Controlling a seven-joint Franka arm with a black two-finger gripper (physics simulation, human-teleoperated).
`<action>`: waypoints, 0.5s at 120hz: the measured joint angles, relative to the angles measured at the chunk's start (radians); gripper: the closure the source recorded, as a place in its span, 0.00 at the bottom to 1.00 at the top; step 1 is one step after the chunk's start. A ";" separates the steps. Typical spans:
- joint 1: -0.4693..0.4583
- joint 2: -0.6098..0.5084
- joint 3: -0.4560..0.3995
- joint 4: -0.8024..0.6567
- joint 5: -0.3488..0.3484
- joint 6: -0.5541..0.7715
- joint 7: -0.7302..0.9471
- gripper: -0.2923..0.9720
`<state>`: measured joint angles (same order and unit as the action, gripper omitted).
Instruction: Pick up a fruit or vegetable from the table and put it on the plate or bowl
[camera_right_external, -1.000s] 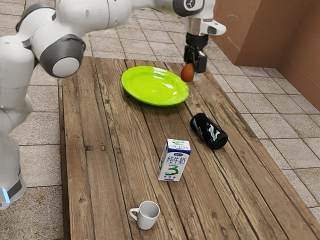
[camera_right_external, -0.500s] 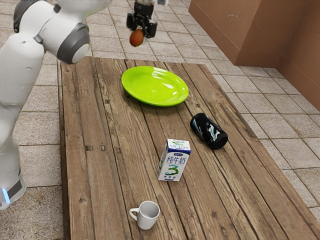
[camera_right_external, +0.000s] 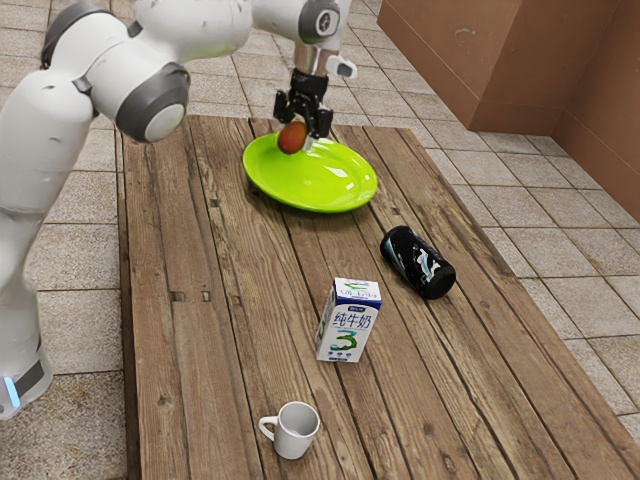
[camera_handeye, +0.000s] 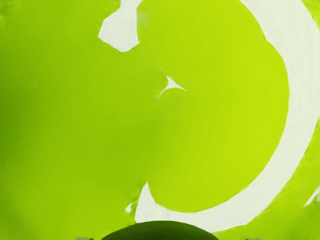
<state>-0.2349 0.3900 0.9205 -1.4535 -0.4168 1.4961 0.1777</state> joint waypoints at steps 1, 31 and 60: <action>-0.001 0.000 -0.001 0.000 0.000 0.001 -0.001 0.53; -0.025 0.007 -0.011 -0.010 -0.003 0.011 -0.013 0.44; -0.024 0.005 -0.022 -0.009 -0.007 0.011 -0.020 0.27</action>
<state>-0.2589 0.3954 0.8984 -1.4629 -0.4240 1.5068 0.1577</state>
